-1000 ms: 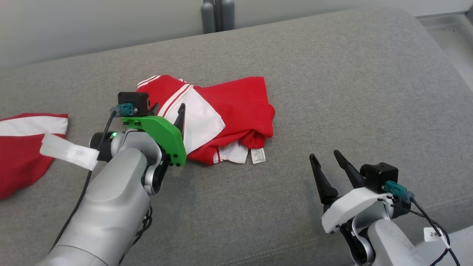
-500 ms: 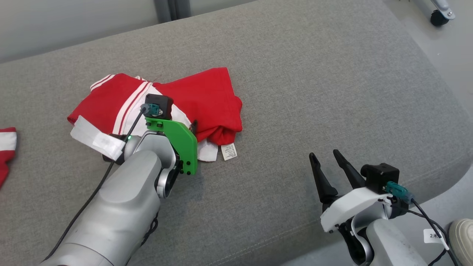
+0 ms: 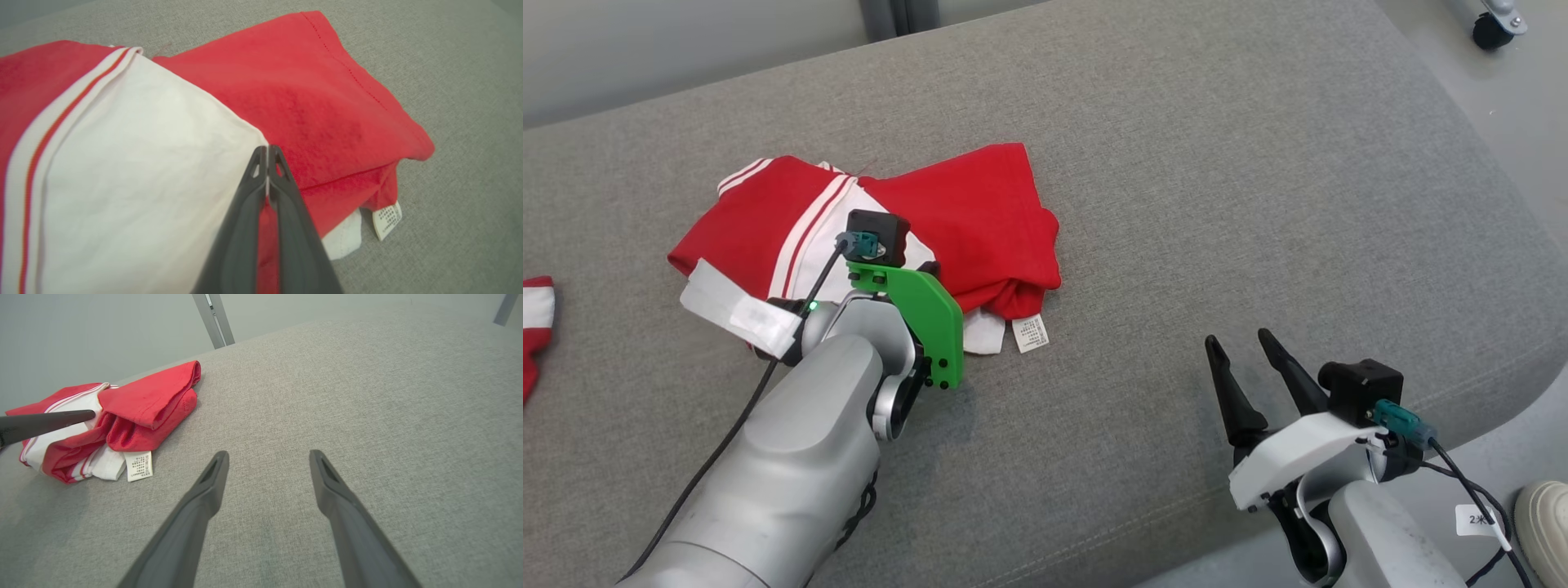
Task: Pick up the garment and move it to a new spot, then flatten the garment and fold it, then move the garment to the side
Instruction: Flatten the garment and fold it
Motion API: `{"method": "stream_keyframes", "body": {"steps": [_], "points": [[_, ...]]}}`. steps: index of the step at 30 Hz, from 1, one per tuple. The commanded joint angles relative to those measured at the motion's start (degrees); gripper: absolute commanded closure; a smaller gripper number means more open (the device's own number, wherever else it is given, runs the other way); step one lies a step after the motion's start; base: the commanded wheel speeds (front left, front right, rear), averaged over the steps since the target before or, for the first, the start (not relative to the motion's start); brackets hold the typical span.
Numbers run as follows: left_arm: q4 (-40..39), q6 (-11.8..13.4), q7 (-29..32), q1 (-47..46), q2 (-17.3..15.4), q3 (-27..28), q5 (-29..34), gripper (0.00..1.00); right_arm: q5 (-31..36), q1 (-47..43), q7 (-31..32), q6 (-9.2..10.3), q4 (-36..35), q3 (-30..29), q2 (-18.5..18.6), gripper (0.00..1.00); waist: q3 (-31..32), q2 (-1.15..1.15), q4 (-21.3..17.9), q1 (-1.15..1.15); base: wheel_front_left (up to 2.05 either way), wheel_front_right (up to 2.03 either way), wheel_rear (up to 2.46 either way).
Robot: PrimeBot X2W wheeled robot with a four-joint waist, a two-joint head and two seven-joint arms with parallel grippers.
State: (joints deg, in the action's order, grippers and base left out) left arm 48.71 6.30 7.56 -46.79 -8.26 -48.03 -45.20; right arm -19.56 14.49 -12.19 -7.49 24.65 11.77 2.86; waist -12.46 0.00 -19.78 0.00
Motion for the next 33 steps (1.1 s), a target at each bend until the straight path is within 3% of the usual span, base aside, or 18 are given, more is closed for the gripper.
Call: {"method": "stream_keyframes", "body": {"steps": [1, 9, 14, 20, 27, 33], "points": [[-0.1, -0.1, -0.1, 0.7, -0.2, 0.2, -0.3, 1.0, 0.0, 0.8, -0.3, 0.0, 0.1, 0.1, 0.0, 0.0, 0.2, 0.0, 0.4, 0.0, 0.0, 0.0, 0.0], [-1.2, -0.1, -2.7, 2.1, 0.4, 2.7, -3.2, 1.0, 1.2, 0.2, 0.3, 0.0, 0.5, -0.8, 0.1, 0.0, 1.6, 0.0, 3.7, 0.0, 0.0, 0.0, 0.0], [-3.6, 0.9, -7.0, 4.7, -1.7, 6.8, -6.0, 1.0, 1.9, -0.8, 1.0, 0.0, 0.1, -1.2, 0.1, 0.0, 3.3, 0.0, 6.3, 0.0, 0.0, 0.0, 0.0], [-9.8, 3.9, -11.4, 10.8, -6.5, 12.3, -9.4, 1.0, 3.1, -2.2, 2.1, 0.0, -0.9, -1.7, 0.1, 0.0, 5.3, 0.0, 10.0, 0.0, 0.0, 0.0, 0.0], [-18.9, 9.1, -16.0, 20.1, -12.1, 18.6, -12.6, 1.0, 4.0, -3.8, 3.7, 0.0, -2.4, -2.1, 0.1, 0.0, 7.2, 0.0, 13.0, 0.0, 0.0, 0.0, 0.0], [-23.8, 12.8, -17.6, 27.3, -13.9, 21.1, -14.3, 1.0, 4.4, -4.7, 4.8, 0.0, -3.7, -2.4, 0.1, 0.0, 8.0, 0.0, 14.0, 0.0, 0.0, 0.0, 0.0]]}}
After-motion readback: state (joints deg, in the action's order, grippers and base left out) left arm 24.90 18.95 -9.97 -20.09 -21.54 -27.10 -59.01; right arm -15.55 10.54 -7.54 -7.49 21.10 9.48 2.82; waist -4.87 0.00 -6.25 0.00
